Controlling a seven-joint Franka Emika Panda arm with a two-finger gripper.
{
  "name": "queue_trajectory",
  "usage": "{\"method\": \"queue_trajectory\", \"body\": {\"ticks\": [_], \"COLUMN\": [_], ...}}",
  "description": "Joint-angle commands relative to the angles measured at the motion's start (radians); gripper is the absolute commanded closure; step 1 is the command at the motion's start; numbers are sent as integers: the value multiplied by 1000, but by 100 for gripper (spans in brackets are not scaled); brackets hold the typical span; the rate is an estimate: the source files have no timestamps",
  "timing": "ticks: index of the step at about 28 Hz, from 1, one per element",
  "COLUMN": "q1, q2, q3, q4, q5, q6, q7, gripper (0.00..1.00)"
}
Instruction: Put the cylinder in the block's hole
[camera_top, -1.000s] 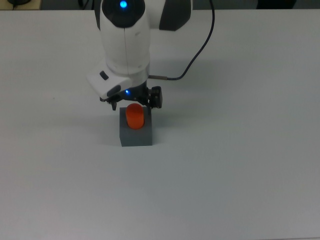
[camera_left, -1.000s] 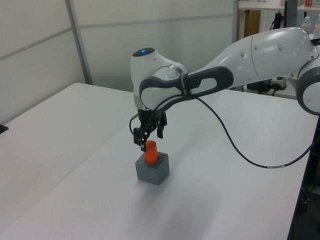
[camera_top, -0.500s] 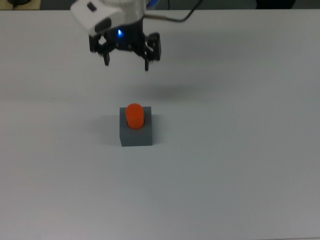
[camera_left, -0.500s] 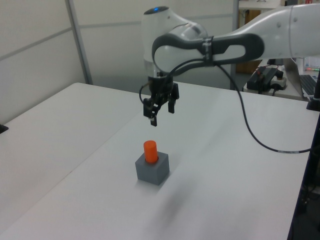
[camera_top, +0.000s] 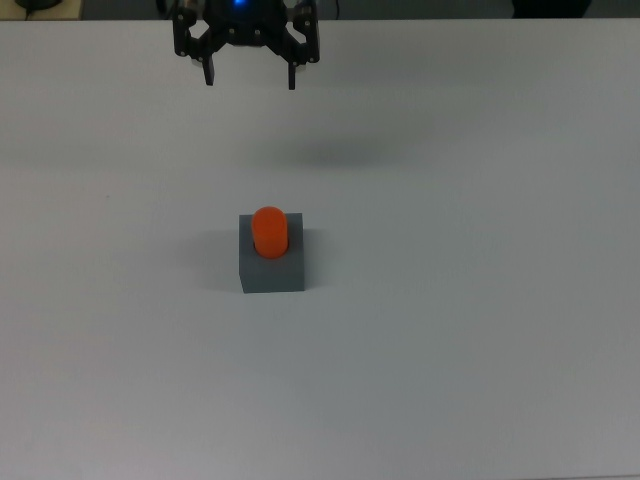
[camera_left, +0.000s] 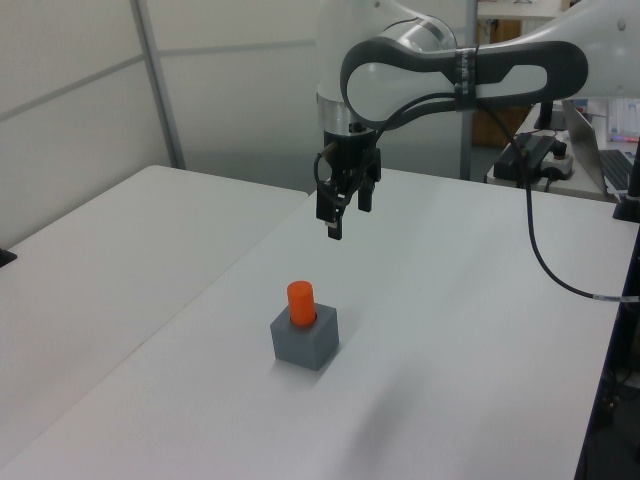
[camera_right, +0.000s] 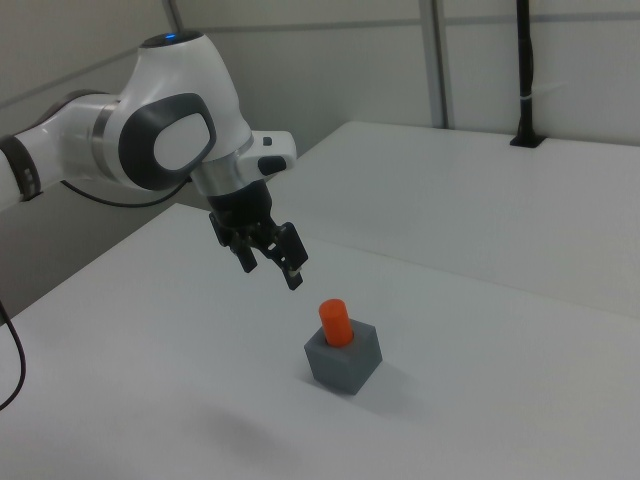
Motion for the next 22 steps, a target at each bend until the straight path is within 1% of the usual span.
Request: {"method": "queue_trajectory", "body": {"ticks": [1,7,22], "q1": [6,2,-1], "q2": [-19,-17,-19], "q3": [-8,-14,-14], "q4": [-21,-4,-3], "q5": [-5,-5,-3], "q6": [-13,-14,-28], "q7": [-36,-36,-36], "gripper": [0,0,0]}}
